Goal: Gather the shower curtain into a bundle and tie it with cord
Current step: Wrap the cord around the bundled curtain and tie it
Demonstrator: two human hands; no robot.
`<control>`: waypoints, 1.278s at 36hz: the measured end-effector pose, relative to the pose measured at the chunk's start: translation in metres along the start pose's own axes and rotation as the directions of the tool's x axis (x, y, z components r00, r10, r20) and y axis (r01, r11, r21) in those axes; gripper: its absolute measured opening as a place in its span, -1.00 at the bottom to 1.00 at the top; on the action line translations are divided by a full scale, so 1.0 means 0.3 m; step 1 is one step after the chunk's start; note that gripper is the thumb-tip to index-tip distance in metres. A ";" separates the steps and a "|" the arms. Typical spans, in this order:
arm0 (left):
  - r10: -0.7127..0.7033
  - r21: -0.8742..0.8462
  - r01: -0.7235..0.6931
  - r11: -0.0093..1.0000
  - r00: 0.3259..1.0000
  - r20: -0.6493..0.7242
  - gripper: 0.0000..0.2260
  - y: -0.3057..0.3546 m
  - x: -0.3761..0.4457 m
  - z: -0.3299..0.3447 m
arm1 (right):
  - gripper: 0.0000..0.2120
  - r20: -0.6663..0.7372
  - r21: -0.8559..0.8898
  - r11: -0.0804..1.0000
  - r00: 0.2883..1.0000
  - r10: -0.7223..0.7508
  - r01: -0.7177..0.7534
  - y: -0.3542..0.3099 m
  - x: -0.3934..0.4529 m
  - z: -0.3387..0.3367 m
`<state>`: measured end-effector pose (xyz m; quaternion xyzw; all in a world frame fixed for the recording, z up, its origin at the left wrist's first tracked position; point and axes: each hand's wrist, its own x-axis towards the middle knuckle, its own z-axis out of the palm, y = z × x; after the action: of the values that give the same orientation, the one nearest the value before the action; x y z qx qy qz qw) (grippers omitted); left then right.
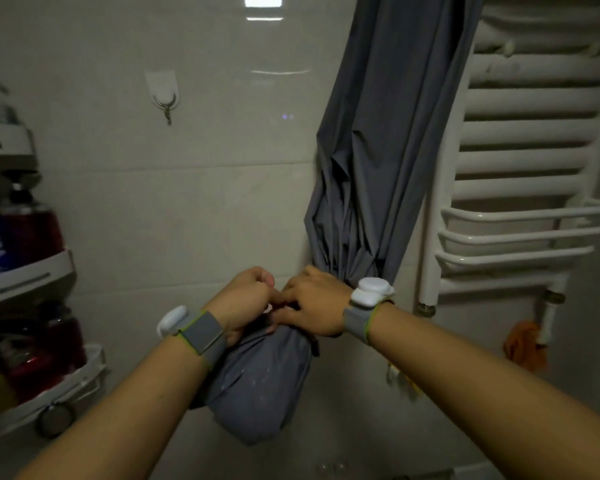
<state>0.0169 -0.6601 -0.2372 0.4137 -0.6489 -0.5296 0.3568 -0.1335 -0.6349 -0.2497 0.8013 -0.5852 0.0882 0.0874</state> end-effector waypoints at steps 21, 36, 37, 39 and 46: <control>0.013 0.052 -0.016 0.998 0.998 0.057 -0.68 0.028 0.111 0.015 | -0.71 -0.140 0.464 0.878 0.970 0.200 -0.115 0.103 0.027 0.050; 0.173 0.602 -0.006 0.799 0.960 -0.221 -0.89 0.055 0.181 -0.119 | -0.85 -0.044 0.544 0.751 0.881 0.471 -0.375 -0.050 0.229 -0.094; 0.194 0.701 0.034 0.712 0.950 -0.244 -0.81 0.072 0.185 -0.152 | -0.84 -0.054 0.534 0.757 0.878 0.475 -0.377 -0.082 0.267 -0.116; 0.244 0.791 0.080 0.607 0.928 -0.281 -0.77 0.113 0.186 -0.203 | -0.80 -0.086 0.475 0.799 0.884 0.459 -0.369 -0.131 0.326 -0.147; 0.394 0.869 0.188 0.458 0.833 -0.388 -0.79 0.265 0.198 -0.392 | -0.85 -0.177 0.032 0.977 0.960 0.215 -0.213 -0.288 0.478 -0.294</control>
<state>0.0862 -0.7528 -0.1358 0.6253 -0.7226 0.0476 0.2908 -0.0117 -0.7198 -0.1326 0.7226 -0.6576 0.1728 0.1246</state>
